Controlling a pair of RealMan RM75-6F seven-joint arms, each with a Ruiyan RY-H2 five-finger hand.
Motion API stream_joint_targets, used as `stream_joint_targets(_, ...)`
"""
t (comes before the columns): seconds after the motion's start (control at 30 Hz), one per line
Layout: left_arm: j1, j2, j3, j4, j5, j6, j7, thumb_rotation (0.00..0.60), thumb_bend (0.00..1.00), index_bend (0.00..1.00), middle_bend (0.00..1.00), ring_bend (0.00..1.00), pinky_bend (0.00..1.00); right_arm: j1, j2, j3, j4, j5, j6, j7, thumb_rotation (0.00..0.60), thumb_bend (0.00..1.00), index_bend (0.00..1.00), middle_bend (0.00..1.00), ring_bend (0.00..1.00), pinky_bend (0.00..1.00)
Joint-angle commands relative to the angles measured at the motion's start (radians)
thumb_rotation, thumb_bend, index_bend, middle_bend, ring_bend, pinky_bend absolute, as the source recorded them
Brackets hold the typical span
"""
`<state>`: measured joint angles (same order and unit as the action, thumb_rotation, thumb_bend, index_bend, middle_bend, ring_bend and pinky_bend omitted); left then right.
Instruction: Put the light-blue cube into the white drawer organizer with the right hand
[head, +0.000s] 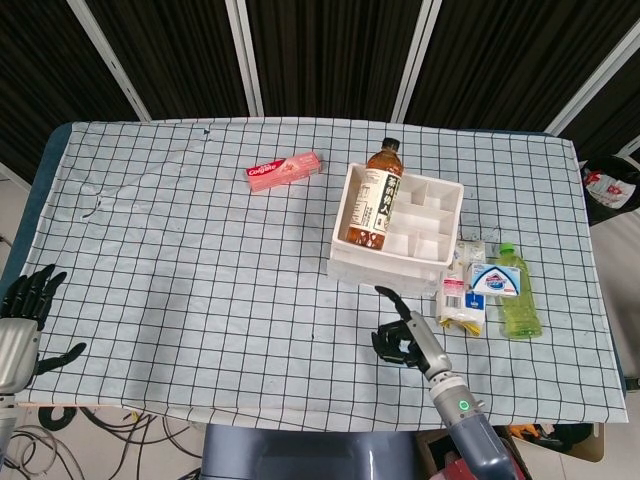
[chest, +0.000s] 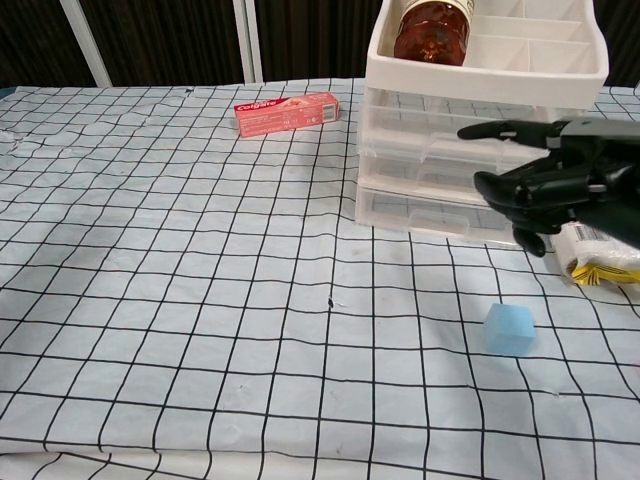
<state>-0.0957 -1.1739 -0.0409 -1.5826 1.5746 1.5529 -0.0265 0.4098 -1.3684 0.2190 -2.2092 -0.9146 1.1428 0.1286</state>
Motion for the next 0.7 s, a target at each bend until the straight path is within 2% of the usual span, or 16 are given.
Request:
stream_joint_targets(0.03,0.000,-0.001,0.001,0.000,0.001,-0.001,0.002,0.600,0.02,0.00,0.00,0.00,0.00,-0.014,0.019,-0.006,-0.018,-0.032,0.040,-0.033,0.600,0.47,0.11,0.78,0.84,0.74)
stream_joint_targets(0.23,-0.001,-0.004,0.006,-0.001,0.006,-0.005,0.009,0.600,0.02,0.00,0.00,0.00,0.00,-0.014,0.036,0.019,-0.012,-0.016,0.065,-0.043,0.600,0.47,0.11,0.78,0.84,0.74)
stream_joint_targets(0.5,-0.002,-0.005,0.010,-0.003,0.007,-0.011,0.014,0.600,0.02,0.00,0.00,0.00,0.00,0.013,0.054,0.049,0.011,0.082,0.054,-0.082,0.600,0.47,0.11,0.78,0.84,0.74)
stream_joint_targets(0.7,-0.003,-0.005,0.011,-0.004,0.002,-0.016,0.015,0.600,0.02,0.00,0.00,0.00,0.00,0.048,0.065,0.081,0.032,0.189,0.043,-0.118,0.600,0.47,0.19,0.78,0.84,0.74)
